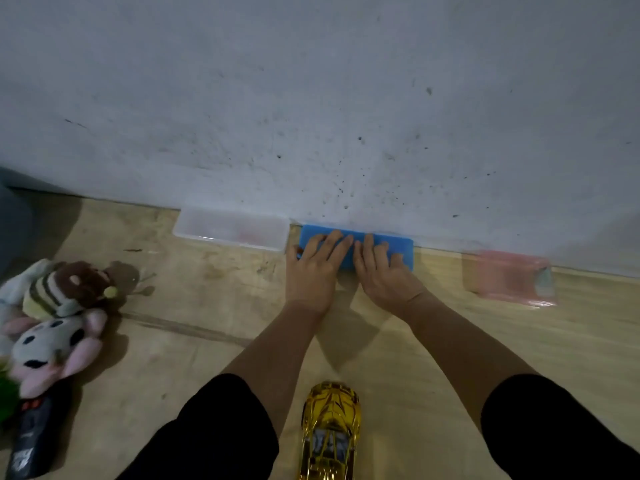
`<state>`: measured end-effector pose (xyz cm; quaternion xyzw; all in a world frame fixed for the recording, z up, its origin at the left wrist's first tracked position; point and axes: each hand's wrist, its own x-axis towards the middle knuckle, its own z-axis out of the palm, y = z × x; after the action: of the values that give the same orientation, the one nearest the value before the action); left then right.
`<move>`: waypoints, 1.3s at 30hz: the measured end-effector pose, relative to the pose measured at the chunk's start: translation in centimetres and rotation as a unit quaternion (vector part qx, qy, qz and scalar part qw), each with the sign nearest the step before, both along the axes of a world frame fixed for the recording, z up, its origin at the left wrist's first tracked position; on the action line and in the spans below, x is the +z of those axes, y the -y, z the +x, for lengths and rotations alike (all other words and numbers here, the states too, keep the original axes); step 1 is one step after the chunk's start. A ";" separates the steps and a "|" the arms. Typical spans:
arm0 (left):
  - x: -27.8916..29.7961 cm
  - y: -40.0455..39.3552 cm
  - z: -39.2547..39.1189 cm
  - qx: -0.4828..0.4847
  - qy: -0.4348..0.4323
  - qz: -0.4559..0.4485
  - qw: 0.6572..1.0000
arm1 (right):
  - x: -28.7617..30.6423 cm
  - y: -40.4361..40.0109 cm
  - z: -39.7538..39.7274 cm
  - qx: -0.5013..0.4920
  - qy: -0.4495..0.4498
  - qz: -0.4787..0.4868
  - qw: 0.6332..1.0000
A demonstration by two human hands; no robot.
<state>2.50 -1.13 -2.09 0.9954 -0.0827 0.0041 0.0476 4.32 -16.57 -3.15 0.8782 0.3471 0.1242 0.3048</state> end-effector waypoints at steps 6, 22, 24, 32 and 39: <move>0.0 0.0 0.0 0.001 0.040 -0.027 0.999 | -0.5 -0.1 0.3 0.047 0.063 0.001 0.997; 0.1 0.1 -0.3 0.063 0.118 0.046 0.990 | 2.7 1.8 2.3 0.066 -0.012 0.221 0.973; 0.3 0.2 -0.4 0.078 0.115 0.051 0.989 | 3.6 1.6 2.7 0.030 0.001 0.252 0.967; 1.2 0.7 -0.1 0.097 0.077 0.052 0.991 | 1.5 1.7 -0.2 -0.010 -0.056 0.338 0.939; 0.3 0.2 0.2 0.080 0.035 0.072 0.994 | -1.3 1.6 -0.5 -0.086 -0.099 0.273 0.953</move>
<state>2.69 -1.30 -1.82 0.9989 -0.0043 0.0368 -0.0276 3.85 -18.13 -4.48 0.9623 0.2514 0.1004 0.0269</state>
